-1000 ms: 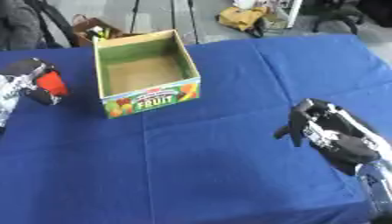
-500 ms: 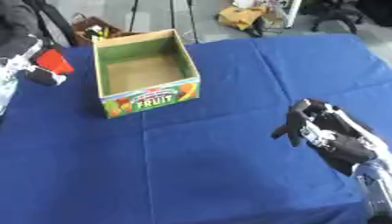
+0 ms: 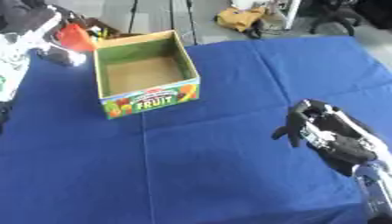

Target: Pick up objects on the table and place them in the box.

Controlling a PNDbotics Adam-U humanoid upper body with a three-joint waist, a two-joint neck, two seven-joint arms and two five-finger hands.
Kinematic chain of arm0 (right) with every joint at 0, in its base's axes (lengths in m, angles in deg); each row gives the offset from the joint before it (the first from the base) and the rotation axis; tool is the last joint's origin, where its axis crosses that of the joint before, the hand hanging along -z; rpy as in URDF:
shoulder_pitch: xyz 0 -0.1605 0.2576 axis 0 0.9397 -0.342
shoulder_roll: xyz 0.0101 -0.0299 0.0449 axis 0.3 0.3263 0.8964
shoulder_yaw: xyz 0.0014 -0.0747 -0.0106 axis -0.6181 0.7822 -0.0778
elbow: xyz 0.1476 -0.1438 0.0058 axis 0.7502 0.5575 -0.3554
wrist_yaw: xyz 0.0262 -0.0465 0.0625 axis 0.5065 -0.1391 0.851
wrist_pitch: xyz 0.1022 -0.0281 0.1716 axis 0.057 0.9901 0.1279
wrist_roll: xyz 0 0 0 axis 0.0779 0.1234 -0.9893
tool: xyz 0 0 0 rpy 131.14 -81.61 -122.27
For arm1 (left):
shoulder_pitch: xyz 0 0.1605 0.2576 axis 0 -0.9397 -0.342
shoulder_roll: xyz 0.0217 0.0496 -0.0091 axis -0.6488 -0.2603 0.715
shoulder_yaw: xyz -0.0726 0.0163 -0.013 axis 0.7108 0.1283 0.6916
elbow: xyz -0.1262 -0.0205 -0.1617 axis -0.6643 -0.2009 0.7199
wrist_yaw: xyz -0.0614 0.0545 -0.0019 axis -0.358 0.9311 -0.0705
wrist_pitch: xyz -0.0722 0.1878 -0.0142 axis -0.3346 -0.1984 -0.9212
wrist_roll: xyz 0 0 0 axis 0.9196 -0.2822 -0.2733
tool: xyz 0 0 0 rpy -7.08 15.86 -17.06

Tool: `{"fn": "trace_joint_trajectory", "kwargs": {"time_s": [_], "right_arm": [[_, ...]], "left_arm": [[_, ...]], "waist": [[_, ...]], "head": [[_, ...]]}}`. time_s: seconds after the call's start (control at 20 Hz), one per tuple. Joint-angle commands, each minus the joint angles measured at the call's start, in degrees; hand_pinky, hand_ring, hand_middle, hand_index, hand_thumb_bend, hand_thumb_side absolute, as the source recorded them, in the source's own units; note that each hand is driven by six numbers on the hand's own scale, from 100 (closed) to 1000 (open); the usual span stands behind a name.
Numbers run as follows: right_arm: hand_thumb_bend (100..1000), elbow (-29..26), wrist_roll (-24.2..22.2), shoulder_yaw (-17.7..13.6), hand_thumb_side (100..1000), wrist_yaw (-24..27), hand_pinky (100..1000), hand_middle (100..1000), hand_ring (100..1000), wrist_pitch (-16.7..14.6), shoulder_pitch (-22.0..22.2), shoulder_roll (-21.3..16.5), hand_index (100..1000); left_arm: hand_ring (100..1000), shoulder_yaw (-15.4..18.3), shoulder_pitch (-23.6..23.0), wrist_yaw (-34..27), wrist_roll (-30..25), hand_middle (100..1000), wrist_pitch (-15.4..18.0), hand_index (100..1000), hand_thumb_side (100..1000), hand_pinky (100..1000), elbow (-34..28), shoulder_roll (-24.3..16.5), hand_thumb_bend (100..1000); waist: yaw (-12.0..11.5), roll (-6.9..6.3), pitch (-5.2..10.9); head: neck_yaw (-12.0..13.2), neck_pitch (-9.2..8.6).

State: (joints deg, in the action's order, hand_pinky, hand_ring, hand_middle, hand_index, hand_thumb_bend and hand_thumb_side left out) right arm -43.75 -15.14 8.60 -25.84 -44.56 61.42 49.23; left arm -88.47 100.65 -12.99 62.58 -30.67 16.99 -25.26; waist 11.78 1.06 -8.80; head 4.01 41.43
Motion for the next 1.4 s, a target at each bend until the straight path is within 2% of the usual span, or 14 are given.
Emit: {"fn": "trace_joint_trajectory", "kwargs": {"time_s": [0.05, 0.25, 0.4, 0.65, 0.7, 0.85, 0.9, 0.95, 1.05, 1.2, 1.3, 1.4], "right_arm": [[100, -1.2, 0.0, -0.3, 152, -0.1, 593, 375, 322, 0.0, -0.6, -0.5, 382], [100, -1.2, 0.0, -0.2, 151, -0.2, 594, 375, 322, -0.1, -0.6, -0.4, 382], [100, -1.3, -0.1, -0.2, 150, -0.3, 594, 375, 321, -0.1, -0.6, -0.3, 382], [100, -1.3, -0.3, 0.0, 149, -0.3, 594, 375, 321, 0.0, -0.7, -0.1, 382], [100, -1.3, -0.3, 0.1, 149, -0.4, 593, 375, 321, 0.0, -0.7, -0.1, 382], [100, -1.3, -0.4, 0.1, 149, -0.5, 593, 375, 320, 0.1, -0.7, 0.0, 382], [100, -1.3, -0.3, 0.1, 148, -0.5, 593, 374, 320, 0.1, -0.7, 0.0, 382], [100, -1.2, -0.3, 0.1, 148, -0.5, 593, 374, 320, 0.2, -0.7, 0.1, 382], [100, -1.3, -0.3, 0.1, 148, -0.6, 593, 374, 320, 0.2, -0.7, 0.1, 382], [100, -1.2, -0.2, 0.0, 147, -0.6, 593, 374, 320, 0.2, -0.7, 0.1, 382], [100, -1.3, -0.2, 0.0, 147, -0.6, 593, 374, 320, 0.3, -0.7, 0.2, 382], [100, -1.3, -0.1, 0.0, 147, -0.6, 592, 374, 319, 0.3, -0.7, 0.2, 381]], "left_arm": [[200, -1.2, 1.9, 1.8, -0.7, 222, 0.5, 744, 100, 518, 0.3, 1.1, 134], [207, -1.7, 2.4, 4.6, -0.4, 229, 0.3, 748, 101, 523, 2.7, 3.3, 148], [214, -1.7, 2.6, 7.1, 0.4, 236, -0.2, 751, 100, 526, 4.7, 4.9, 127], [234, -1.6, 2.5, 9.3, 3.0, 259, -0.8, 769, 136, 535, 7.7, 7.5, 174], [257, -1.6, 2.5, 9.4, 3.9, 283, -0.9, 778, 205, 546, 8.0, 7.9, 261], [409, -2.2, 2.1, 9.2, 5.8, 427, -0.2, 807, 416, 608, 8.8, 8.9, 544], [507, -2.4, 2.0, 9.1, 6.0, 512, 0.2, 817, 492, 649, 8.9, 9.1, 649], [608, -2.6, 1.8, 9.0, 6.1, 602, 0.8, 829, 577, 706, 8.9, 9.2, 790], [762, -3.1, 1.6, 8.7, 6.1, 744, 1.9, 855, 694, 805, 8.6, 9.3, 1000], [896, -3.5, 1.2, 7.0, 5.1, 881, 4.0, 904, 826, 916, 7.5, 9.3, 1000], [921, -3.7, 0.8, 5.3, 6.4, 908, 5.1, 915, 865, 948, 5.4, 9.2, 1000], [910, -3.5, 0.0, 2.1, 10.4, 903, 5.9, 908, 879, 941, 1.1, 9.0, 1000]], "waist": [[0.2, 0.13, 0.64], [0.6, 0.38, 0.41], [0.7, 0.59, 0.29], [0.8, 0.79, 0.17], [0.8, 0.81, 0.14], [1.0, 0.80, 0.07], [1.0, 0.79, 0.06], [1.0, 0.79, 0.07], [1.0, 0.78, 0.08], [0.9, 0.72, 0.11], [0.8, 0.73, 0.12], [0.5, 0.71, 0.10]], "head": [[0.2, -0.42], [0.5, -0.35], [0.7, -0.34], [1.0, -0.38], [1.0, -0.42], [1.1, -0.43], [1.2, -0.45], [1.1, -0.51], [1.1, -0.63], [1.1, -0.74], [1.1, -0.78], [1.1, -1.07]]}}
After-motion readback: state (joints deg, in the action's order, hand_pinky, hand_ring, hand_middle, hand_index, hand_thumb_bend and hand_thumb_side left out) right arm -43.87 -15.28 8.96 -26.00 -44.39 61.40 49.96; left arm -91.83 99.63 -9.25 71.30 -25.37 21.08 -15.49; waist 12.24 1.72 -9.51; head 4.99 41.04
